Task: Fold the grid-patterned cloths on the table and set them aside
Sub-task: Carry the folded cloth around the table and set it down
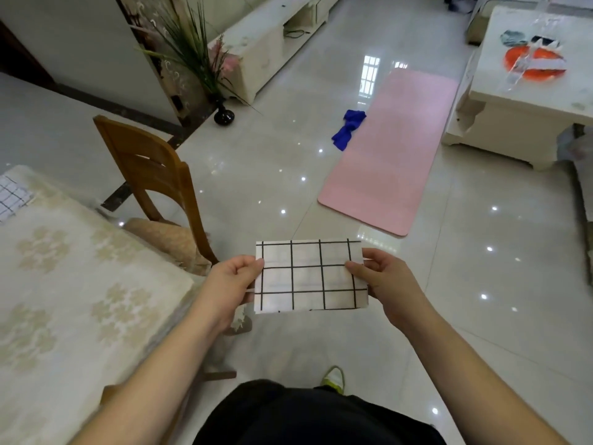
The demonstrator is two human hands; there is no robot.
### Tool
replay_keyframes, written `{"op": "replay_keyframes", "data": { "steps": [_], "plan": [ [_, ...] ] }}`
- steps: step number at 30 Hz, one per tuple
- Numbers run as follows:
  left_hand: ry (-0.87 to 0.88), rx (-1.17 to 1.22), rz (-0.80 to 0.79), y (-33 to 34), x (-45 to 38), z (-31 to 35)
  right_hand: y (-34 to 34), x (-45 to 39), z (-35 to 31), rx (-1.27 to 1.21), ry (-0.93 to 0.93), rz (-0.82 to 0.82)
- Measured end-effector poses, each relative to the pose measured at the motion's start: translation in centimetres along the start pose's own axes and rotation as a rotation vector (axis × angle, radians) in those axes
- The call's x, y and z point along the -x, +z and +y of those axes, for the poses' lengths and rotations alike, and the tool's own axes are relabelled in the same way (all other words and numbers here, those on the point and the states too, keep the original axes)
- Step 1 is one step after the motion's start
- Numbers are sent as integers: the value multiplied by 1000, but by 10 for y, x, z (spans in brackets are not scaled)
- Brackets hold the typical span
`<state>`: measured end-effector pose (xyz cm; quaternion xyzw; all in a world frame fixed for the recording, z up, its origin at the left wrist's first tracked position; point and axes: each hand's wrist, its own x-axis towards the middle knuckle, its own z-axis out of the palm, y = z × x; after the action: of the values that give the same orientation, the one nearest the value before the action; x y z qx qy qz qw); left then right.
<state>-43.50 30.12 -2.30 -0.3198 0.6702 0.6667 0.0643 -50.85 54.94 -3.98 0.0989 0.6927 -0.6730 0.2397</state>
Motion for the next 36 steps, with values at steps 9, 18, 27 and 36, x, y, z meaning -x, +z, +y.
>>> {"op": "replay_keyframes", "data": {
  "steps": [9, 18, 27, 36],
  "plan": [
    [-51, 84, 83, -3, -55, 23, 20, -82, -31, 47, 23, -74],
    [-28, 165, 150, -47, -154, 54, 81, -188, -92, 163, 19, -211],
    [-42, 189, 223, -88, -238, 110, 153, -277, -158, 268, -9, -324],
    [-45, 195, 276, -110, -302, 165, 205, -386, -203, 289, -2, -393]
  ]
}}
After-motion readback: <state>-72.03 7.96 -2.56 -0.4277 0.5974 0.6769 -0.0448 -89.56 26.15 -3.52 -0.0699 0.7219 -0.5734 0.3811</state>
